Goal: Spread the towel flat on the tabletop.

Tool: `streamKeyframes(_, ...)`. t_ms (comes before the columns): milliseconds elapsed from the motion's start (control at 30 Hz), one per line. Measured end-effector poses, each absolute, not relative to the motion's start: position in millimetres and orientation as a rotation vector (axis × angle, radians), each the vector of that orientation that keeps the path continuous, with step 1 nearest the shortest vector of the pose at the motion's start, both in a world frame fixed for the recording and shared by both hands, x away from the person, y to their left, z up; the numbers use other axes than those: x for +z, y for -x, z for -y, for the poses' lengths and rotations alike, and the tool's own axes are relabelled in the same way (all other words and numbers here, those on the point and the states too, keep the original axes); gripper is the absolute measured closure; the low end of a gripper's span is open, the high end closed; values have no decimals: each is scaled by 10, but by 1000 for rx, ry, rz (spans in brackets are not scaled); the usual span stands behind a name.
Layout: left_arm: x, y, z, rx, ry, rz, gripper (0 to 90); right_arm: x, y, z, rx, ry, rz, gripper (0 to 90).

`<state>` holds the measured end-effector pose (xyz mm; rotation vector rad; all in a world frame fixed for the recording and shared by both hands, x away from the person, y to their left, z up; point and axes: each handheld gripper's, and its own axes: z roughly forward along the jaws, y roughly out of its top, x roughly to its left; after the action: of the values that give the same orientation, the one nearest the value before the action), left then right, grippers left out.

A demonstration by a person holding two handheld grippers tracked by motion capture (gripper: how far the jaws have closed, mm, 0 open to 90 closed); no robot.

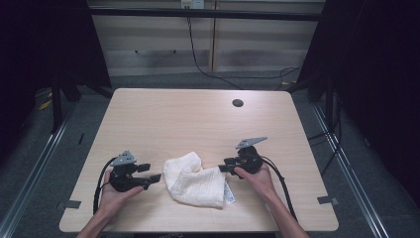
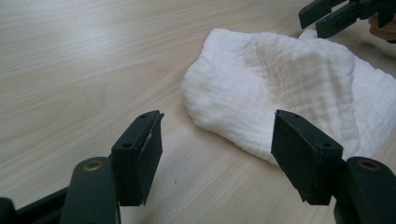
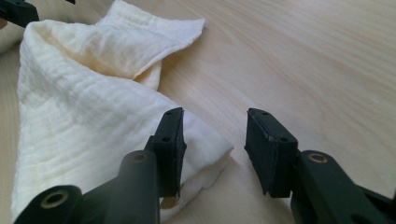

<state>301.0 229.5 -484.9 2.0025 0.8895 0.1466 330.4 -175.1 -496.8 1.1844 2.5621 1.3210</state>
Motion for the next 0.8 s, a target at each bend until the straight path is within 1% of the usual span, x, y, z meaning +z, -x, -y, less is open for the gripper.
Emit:
streamKeyframes(167,-4851,-3007,-2296,145,-2011,-880,336,-5018,-3312,1722,1290,-1173,-2587,619)
streamKeyframes(200,-4854,-3010,-2295,146,-2012,-879,336,-5026,-3307,1711,1281,-1168,-2594,676)
streamKeyframes(267,-4857,-3011,-2293,145,-2013,-879,336,-5024,-3304,1706,1279,-1173,-2599,692)
streamKeyframes(300,-4859,-3008,-2290,142,-2014,-880,335,-5024,-3296,1700,1280,-1181,-2580,779)
streamKeyframes(333,-4859,-3008,-2290,142,-2014,-880,335,-5024,-3296,1700,1280,-1181,-2580,779)
streamKeyframes(367,-4858,-3004,-2286,143,-2012,-878,335,-5012,-3291,1702,1288,-1175,-2585,851)
streamKeyframes(500,-4853,-3002,-2298,146,-2011,-875,334,-4952,-3268,1717,1316,-1177,-2560,875)
streamKeyframes(800,-4855,-3001,-2293,152,-2003,-885,333,-4738,-3261,1794,1388,-1135,-2502,881)
